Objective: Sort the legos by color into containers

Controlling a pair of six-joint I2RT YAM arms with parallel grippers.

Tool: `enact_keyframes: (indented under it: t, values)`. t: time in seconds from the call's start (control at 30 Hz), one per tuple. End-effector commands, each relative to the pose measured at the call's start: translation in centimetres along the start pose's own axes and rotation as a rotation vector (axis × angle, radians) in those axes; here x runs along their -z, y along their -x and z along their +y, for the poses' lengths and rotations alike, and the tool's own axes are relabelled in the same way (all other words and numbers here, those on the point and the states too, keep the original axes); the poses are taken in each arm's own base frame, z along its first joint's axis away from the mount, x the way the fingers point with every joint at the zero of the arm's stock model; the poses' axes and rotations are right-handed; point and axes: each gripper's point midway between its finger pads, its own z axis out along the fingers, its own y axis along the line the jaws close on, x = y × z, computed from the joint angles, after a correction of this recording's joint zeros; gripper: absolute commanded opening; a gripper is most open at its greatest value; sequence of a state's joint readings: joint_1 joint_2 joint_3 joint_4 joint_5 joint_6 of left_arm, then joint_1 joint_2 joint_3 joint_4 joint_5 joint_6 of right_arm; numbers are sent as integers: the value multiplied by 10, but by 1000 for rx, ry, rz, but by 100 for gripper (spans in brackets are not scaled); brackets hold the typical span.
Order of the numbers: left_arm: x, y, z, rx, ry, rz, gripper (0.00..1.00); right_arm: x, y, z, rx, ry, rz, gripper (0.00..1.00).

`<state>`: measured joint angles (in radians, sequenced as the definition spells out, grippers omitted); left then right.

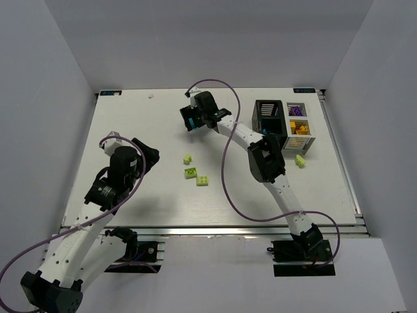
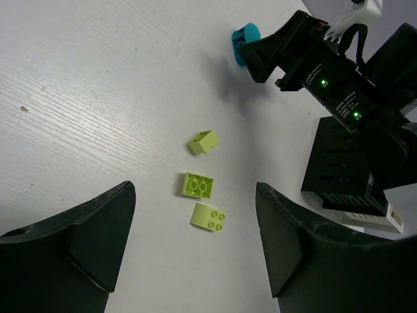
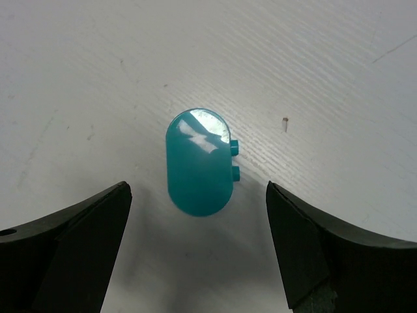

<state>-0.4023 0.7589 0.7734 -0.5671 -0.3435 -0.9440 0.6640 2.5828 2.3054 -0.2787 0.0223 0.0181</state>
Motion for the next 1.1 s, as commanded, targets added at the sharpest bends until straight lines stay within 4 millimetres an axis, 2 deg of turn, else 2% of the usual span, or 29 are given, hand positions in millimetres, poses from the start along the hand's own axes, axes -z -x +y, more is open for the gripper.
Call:
enact_keyframes:
  t: [0.0, 0.17, 0.3, 0.37, 0.47, 0.57, 0.6, 0.63, 0.67, 0.7, 0.73, 0.77, 0.8, 0.83, 0.87, 0.9, 0.93, 0.97, 1.03, 1.07]
  values:
    - [2, 7, 0, -5, 22, -19, 84, -5, 42, -6, -10, -35, -147, 88]
    - [-1, 8, -4, -10, 22, -14, 84, -19, 42, -4, 3, -33, -185, 85]
    - [0, 11, -4, -6, 30, -20, 84, -28, 30, -6, -3, -39, -164, 80]
    - [2, 11, -3, 4, 29, -21, 84, -31, 22, -6, -5, -40, -152, 73]
    - [3, 5, 1, 21, 30, -11, 84, -31, 22, -7, -6, -32, -152, 59]
    - [2, 0, 4, 33, 28, 0, 84, -24, 35, -3, 21, -1, -175, 38]
    - [2, -1, 4, 39, 23, 4, 84, -21, 36, -2, 25, 9, -181, 27]
    - [2, -3, 5, 40, 22, 7, 84, -4, 59, -1, 73, 20, -227, 22]
    - [1, -8, 9, 37, 29, 17, 84, 7, 69, 9, 92, 85, -255, 15]
    - [0, -9, 10, 40, 29, 21, 84, 9, 60, 11, 103, 115, -267, 4]
    - [-1, -13, 11, 40, 26, 32, 84, 41, 93, 14, 128, 139, -342, 0]
    - [-4, -20, 17, 37, 39, 46, 84, 58, 100, 29, 160, 232, -371, 0]
    - [-6, -22, 17, 48, 35, 49, 84, 67, 92, 31, 178, 285, -366, 0]
    - [-7, -28, 18, 52, 26, 70, 84, 100, 118, 37, 201, 323, -424, 0]
    - [-9, -31, 18, 59, 22, 74, 84, 121, 122, 51, 221, 428, -438, 0]
    - [-13, -37, 21, 64, 16, 81, 84, 138, 125, 48, 230, 483, -445, 0]
    - [-15, -41, 21, 68, 11, 89, 84, 149, 116, 49, 224, 534, -427, 0]
    - [-16, -45, 21, 68, -1, 104, 84, 184, 127, 59, 248, 616, -462, 0]
    - [-20, -51, 23, 63, -12, 111, 84, 207, 126, 45, 245, 623, -463, 0]
    - [-22, -54, 24, 56, -13, 118, 84, 229, 119, 45, 245, 643, -451, 0]
